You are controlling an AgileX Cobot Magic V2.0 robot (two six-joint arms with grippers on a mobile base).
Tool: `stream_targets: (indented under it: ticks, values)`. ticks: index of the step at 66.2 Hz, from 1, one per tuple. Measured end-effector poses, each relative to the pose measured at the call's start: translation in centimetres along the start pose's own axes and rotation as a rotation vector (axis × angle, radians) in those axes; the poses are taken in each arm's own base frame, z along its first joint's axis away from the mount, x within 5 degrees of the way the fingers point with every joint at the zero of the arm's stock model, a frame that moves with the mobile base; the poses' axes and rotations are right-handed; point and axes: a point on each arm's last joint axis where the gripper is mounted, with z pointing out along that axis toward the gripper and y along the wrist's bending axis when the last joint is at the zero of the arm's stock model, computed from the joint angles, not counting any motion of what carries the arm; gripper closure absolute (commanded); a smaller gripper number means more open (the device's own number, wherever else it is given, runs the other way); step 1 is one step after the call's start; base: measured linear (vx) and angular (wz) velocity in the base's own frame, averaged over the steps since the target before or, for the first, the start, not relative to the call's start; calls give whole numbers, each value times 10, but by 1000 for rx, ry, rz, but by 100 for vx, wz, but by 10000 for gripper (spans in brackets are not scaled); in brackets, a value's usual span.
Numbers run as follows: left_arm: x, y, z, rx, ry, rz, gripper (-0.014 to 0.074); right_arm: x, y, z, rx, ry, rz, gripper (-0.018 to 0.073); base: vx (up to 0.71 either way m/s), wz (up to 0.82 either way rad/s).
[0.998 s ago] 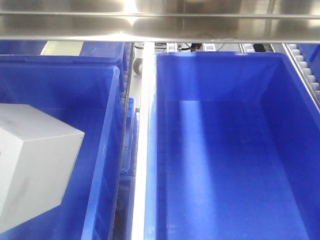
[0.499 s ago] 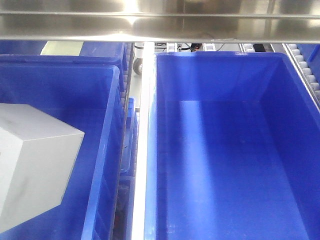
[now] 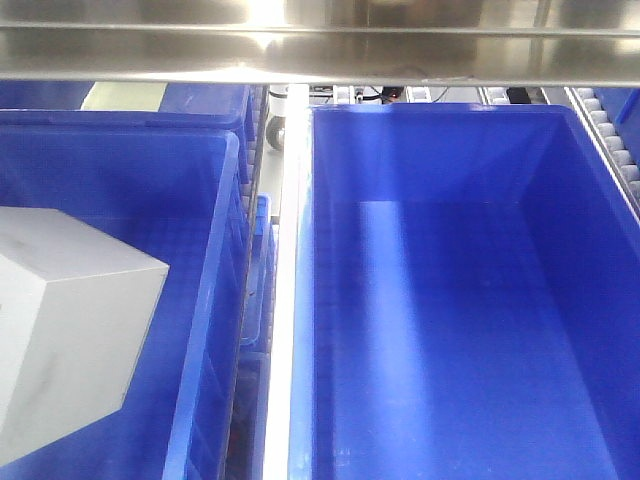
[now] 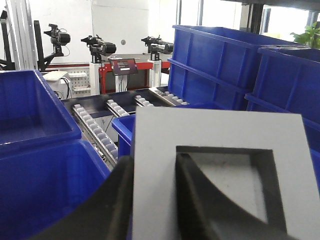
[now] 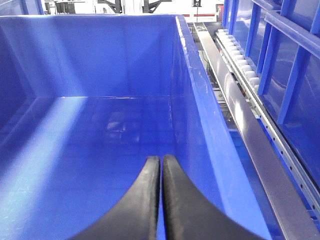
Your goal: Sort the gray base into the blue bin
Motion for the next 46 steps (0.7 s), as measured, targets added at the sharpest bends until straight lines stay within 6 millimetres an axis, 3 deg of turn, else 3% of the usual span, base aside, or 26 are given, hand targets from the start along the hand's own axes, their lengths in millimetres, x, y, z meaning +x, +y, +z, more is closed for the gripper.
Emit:
stream_targets:
  ticks: [24,46]
  values:
    - [3,1,8,-3,33,-4,603,0,0,0,0,-1,0,564,0,0]
    - [12,-10,67,80,213,-34,603,0,0,0,0,-1,0,564,0,0]
